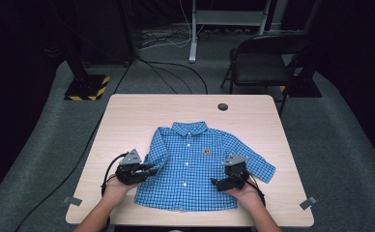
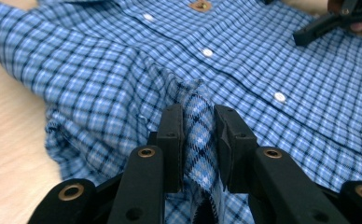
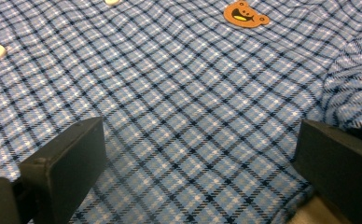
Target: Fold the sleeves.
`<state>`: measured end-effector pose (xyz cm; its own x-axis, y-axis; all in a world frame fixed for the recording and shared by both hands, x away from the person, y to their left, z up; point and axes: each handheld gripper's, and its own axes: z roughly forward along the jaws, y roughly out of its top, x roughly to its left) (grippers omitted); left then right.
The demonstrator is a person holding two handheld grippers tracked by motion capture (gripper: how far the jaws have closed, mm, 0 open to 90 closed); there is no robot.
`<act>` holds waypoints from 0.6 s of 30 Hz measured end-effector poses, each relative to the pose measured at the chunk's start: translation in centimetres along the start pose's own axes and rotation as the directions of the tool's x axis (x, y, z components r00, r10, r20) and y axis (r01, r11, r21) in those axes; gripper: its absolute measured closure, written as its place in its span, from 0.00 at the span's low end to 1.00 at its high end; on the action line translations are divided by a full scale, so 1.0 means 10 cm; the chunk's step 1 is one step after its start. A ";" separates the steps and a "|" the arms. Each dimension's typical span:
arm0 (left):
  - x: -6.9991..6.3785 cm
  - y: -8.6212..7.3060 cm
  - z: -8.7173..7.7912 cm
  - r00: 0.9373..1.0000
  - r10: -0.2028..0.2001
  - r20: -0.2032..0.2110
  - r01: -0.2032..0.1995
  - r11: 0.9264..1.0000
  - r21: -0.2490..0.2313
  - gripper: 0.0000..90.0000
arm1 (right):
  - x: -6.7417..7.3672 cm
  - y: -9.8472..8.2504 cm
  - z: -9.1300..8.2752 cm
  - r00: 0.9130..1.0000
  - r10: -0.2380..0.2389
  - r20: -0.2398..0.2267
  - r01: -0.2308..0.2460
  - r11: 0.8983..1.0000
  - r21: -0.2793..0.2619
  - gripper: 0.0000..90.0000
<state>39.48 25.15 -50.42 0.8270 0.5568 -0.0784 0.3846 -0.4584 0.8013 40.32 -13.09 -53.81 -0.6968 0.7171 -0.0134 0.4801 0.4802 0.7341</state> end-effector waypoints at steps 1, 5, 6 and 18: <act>-0.02 0.00 0.03 1.000 0.007 0.005 -0.007 1.000 0.010 0.81 | 0.00 0.00 0.00 1.000 0.000 0.000 0.000 1.000 0.000 0.02; -0.05 0.00 0.06 1.000 0.015 0.016 -0.016 1.000 0.019 0.80 | 0.00 0.00 0.00 1.000 0.000 0.000 0.000 1.000 0.000 0.02; -0.06 0.01 0.07 1.000 0.015 0.017 -0.015 1.000 0.019 0.80 | 0.00 0.00 0.00 1.000 0.000 0.000 0.000 1.000 0.000 0.02; -0.13 0.01 0.15 0.996 0.023 0.091 -0.027 0.998 0.050 0.69 | 0.00 0.00 0.00 1.000 0.000 0.000 0.000 1.000 0.000 0.02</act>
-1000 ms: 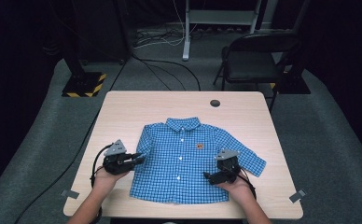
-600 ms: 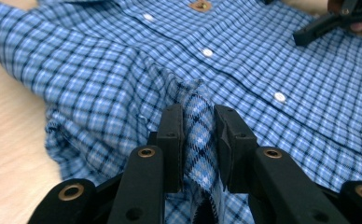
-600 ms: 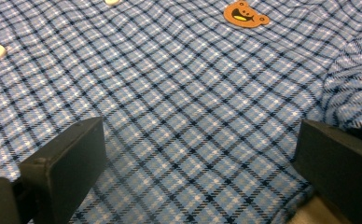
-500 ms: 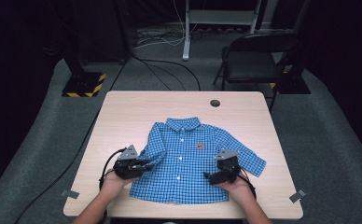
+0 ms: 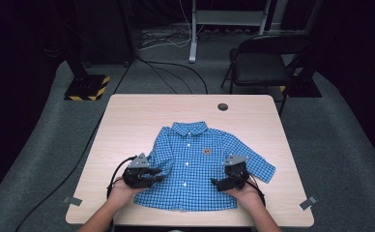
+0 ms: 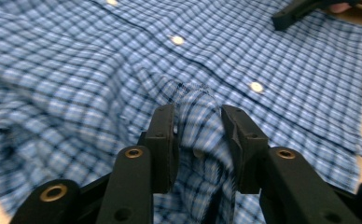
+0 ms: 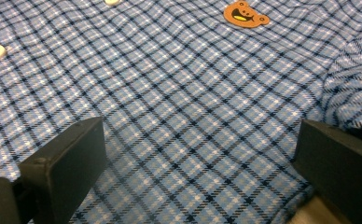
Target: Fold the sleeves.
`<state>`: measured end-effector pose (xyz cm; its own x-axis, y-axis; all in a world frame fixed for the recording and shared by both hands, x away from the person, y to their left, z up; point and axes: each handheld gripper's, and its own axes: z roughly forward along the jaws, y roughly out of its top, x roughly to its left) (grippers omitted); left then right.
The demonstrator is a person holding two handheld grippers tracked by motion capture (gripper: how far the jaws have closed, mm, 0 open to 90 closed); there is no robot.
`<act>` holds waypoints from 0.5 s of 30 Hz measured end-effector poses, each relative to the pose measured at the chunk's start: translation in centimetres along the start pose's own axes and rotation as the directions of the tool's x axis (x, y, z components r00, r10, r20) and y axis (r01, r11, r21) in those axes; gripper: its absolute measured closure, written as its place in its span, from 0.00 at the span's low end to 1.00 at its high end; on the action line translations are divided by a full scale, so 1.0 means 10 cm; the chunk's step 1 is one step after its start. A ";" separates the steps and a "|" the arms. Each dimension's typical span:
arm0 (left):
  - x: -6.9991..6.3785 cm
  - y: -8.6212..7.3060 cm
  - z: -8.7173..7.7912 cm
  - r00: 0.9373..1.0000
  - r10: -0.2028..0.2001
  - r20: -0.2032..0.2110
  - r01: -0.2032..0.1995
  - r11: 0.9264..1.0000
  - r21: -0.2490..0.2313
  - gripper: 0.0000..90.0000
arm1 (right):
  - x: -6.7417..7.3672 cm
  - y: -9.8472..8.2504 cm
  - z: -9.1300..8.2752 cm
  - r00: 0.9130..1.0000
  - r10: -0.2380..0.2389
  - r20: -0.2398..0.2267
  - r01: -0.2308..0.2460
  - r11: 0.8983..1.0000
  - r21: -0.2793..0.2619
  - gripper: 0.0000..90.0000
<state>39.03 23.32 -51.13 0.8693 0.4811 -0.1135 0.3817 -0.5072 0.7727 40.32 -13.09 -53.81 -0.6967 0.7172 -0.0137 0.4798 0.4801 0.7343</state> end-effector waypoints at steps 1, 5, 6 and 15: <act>-0.03 0.00 0.01 1.000 0.009 0.012 -0.009 1.000 0.010 0.66 | 0.00 0.00 0.00 1.000 0.000 0.000 0.000 1.000 0.000 0.02; -0.06 0.01 0.03 1.000 0.017 0.026 -0.018 1.000 0.013 0.60 | 0.00 0.00 0.00 1.000 0.000 0.000 0.000 1.000 0.000 0.02; -0.07 0.02 0.03 0.999 0.017 0.028 -0.017 1.000 0.017 0.60 | 0.00 0.00 0.00 1.000 0.000 0.000 0.000 1.000 0.000 0.02; -0.18 0.06 0.06 0.995 0.038 0.093 -0.041 0.999 0.030 0.37 | 0.00 0.00 0.00 1.000 0.000 0.000 0.000 1.000 0.000 0.02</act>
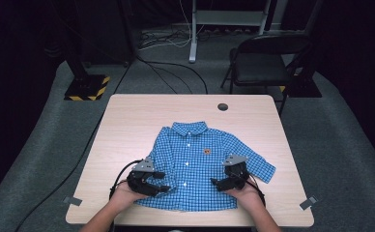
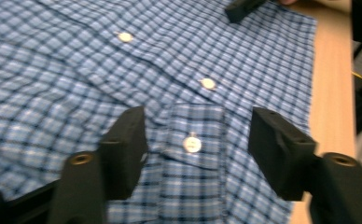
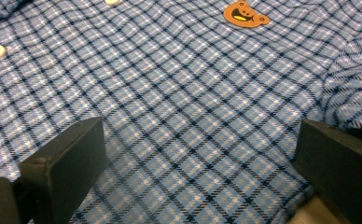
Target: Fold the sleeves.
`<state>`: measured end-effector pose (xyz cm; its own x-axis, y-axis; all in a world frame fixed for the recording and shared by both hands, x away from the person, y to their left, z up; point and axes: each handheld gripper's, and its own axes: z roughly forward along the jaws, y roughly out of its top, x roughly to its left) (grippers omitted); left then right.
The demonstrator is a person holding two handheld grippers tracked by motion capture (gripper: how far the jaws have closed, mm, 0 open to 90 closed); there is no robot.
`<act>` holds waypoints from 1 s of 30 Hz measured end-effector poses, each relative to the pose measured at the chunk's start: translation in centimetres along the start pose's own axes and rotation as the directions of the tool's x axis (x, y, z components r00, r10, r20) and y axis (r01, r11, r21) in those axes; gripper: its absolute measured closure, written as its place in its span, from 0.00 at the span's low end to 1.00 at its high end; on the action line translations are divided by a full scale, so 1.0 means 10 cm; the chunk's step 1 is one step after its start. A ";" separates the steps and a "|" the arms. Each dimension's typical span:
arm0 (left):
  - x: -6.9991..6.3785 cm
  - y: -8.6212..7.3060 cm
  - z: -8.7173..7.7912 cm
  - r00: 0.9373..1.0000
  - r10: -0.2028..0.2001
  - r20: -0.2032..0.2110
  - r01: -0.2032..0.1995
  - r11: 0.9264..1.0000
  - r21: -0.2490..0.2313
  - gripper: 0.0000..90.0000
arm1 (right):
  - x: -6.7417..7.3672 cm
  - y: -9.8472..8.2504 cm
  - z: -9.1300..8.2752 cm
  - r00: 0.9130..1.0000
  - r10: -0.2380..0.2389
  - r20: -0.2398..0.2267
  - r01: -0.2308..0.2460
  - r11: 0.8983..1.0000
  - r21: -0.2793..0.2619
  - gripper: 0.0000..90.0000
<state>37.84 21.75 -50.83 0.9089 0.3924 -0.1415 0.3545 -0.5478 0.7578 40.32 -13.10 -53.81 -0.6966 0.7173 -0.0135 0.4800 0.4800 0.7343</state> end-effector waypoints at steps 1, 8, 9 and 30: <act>-0.01 0.00 0.01 1.000 0.007 0.000 -0.007 1.000 0.004 0.36 | 0.00 0.00 0.00 1.000 0.000 0.000 0.000 1.000 0.000 0.02; 0.01 -0.02 0.04 1.000 0.007 -0.016 -0.006 1.000 0.014 0.33 | 0.00 0.00 0.00 1.000 0.000 0.000 0.000 1.000 0.000 0.02; 0.01 -0.02 0.05 1.000 0.006 -0.014 -0.006 1.000 0.020 0.33 | 0.00 0.00 0.00 1.000 0.000 0.000 0.000 1.000 0.000 0.02; 0.05 -0.08 0.16 1.000 0.002 -0.014 -0.001 0.996 0.085 0.29 | 0.00 0.00 0.00 1.000 0.002 0.001 -0.002 1.000 -0.001 0.02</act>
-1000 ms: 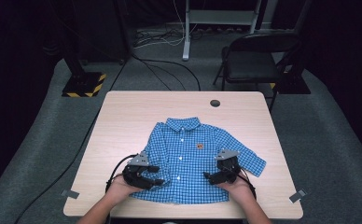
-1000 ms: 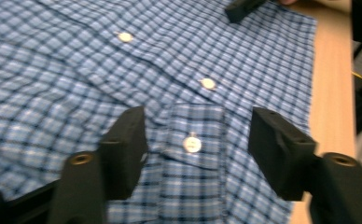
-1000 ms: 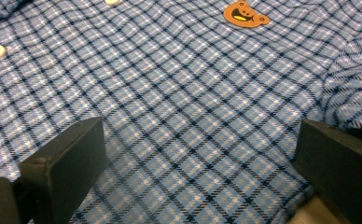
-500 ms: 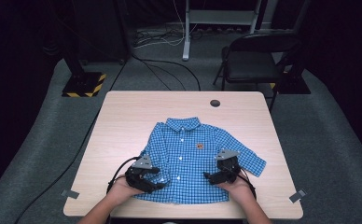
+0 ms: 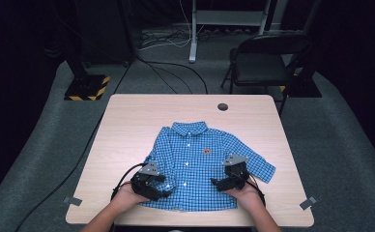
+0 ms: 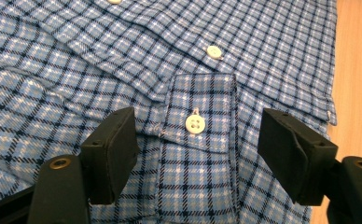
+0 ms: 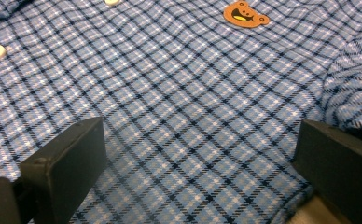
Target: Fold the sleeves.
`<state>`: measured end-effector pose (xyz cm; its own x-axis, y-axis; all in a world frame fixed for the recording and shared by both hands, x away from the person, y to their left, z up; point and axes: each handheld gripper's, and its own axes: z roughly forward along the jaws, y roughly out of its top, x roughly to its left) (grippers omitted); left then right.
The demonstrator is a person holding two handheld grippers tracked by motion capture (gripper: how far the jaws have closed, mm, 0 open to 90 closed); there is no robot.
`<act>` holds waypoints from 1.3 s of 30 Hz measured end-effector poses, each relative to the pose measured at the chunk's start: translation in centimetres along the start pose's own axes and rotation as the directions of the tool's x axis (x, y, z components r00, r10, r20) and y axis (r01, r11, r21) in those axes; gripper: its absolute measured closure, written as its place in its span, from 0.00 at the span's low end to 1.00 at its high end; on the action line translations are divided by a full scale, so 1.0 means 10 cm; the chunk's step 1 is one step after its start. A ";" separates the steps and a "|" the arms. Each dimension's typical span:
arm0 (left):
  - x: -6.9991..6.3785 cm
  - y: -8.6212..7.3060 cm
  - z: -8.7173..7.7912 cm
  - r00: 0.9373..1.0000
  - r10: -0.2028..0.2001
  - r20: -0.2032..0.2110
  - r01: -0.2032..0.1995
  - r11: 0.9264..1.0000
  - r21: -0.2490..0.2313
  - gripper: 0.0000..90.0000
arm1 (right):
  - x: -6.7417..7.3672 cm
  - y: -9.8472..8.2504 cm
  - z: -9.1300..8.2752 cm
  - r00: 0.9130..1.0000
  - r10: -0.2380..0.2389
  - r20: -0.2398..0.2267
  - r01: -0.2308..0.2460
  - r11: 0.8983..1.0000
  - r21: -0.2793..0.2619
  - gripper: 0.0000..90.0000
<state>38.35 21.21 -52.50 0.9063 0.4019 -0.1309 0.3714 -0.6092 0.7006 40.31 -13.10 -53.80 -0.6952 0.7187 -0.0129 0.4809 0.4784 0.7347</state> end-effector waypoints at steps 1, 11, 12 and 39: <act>0.00 0.00 0.00 1.000 -0.001 -0.004 0.001 1.000 0.002 0.27 | 0.00 0.00 0.00 1.000 0.000 0.000 0.000 1.000 0.000 0.02; 0.09 -0.01 -0.11 0.998 -0.045 -0.046 0.043 0.998 -0.041 0.22 | -0.01 -0.01 -0.02 1.000 0.011 0.013 -0.011 1.000 -0.013 0.08; 0.10 -0.01 -0.12 0.997 -0.051 -0.051 0.048 0.998 -0.043 0.20 | -0.01 -0.02 -0.02 1.000 0.012 0.015 -0.012 1.000 -0.015 0.08; 0.33 -0.15 -0.22 0.983 -0.134 -0.127 0.124 0.989 -0.083 0.16 | -0.01 -0.03 -0.11 0.999 0.014 0.042 -0.012 0.999 -0.048 0.19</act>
<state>40.33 24.96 -52.39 0.8150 0.5639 -0.1334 0.4632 -0.4957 0.7346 39.70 -13.88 -53.24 -0.6653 0.7459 -0.0317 0.4629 0.4455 0.7663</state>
